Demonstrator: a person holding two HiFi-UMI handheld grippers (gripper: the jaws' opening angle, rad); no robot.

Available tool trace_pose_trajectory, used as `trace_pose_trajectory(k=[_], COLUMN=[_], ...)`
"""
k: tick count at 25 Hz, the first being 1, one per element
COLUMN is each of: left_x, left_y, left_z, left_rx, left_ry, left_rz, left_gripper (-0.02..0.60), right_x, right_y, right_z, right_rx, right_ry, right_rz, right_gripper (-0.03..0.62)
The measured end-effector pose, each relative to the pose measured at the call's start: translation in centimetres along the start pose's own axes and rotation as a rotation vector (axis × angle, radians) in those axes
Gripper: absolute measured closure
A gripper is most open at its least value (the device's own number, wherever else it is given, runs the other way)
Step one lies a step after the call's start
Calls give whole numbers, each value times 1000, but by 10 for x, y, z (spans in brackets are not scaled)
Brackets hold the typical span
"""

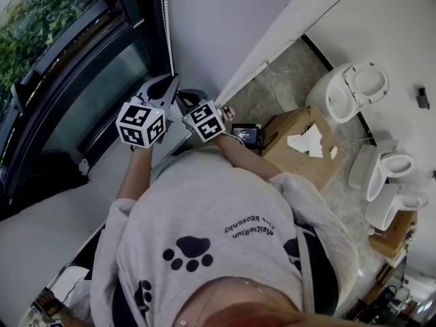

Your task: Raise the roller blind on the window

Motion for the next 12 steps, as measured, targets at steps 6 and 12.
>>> trace_pose_trajectory(k=[6, 12], left_x=[-4, -18], left_y=[-4, -5], left_z=[4, 10], left_rx=[34, 83], left_ry=[21, 85], left_rz=[43, 141], left_gripper=[569, 569], right_x=[5, 15], right_y=[-25, -65], right_z=[30, 79], right_rx=[140, 299], right_ry=[-48, -71], right_rz=[-63, -186], right_gripper=[500, 502])
Point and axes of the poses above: the fingertips, and each gripper's own axes: y forward along the fingers, x to its right, z out of its top, the point moved 1 cm from there along -y, backward along the fingers, and after that the axes turned 5 degrees about -x, right-handed, at the moved point
